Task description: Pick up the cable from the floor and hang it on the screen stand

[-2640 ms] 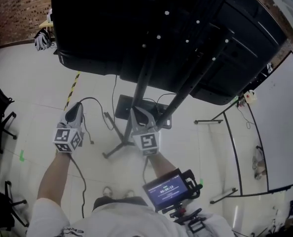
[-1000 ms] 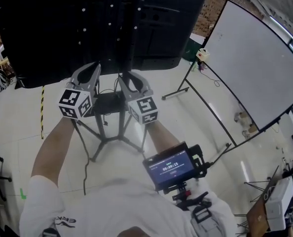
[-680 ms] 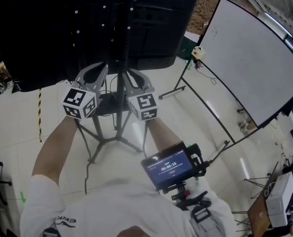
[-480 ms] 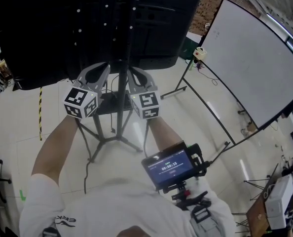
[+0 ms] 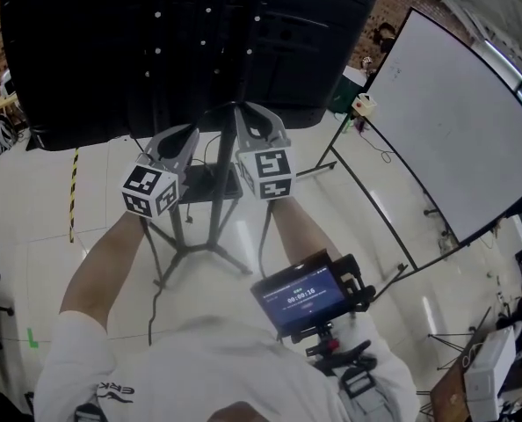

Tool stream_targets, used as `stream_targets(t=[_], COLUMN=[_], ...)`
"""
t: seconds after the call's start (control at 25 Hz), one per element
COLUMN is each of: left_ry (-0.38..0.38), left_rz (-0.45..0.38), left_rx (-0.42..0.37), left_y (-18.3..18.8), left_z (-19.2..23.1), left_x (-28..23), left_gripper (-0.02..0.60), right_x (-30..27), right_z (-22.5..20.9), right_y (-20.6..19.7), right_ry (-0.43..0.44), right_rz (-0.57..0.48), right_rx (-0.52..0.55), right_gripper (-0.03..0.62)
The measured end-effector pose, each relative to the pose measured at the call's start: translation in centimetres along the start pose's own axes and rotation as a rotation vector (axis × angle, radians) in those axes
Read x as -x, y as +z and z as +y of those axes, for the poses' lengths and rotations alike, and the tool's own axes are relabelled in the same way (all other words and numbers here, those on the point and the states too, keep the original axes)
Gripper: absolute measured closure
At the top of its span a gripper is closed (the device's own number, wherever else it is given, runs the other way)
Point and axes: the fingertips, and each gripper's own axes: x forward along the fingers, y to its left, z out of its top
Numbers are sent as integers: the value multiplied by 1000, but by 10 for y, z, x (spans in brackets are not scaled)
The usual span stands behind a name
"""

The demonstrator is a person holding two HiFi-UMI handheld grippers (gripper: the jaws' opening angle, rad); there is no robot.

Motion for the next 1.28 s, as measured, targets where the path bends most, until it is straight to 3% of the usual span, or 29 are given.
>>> stream_targets(t=[0.28, 0.6, 0.96, 1.28], left_ry=[11, 10, 45, 56], left_rz=[147, 322, 432, 474], left_rx=[62, 47, 65, 74], left_y=[-79, -170, -226, -249], left_z=[-7, -24, -23, -22], left_x=[12, 32, 47, 59], left_gripper=[568, 508, 499, 529], right_x=[-18, -19, -14, -11], right_z=[1, -9, -12, -20], right_y=[7, 30, 45, 45], right_ry=[13, 9, 7, -10], right_rz=[32, 8, -20, -17], right_rx=[19, 46, 60, 59], right_gripper=[569, 571, 572, 571])
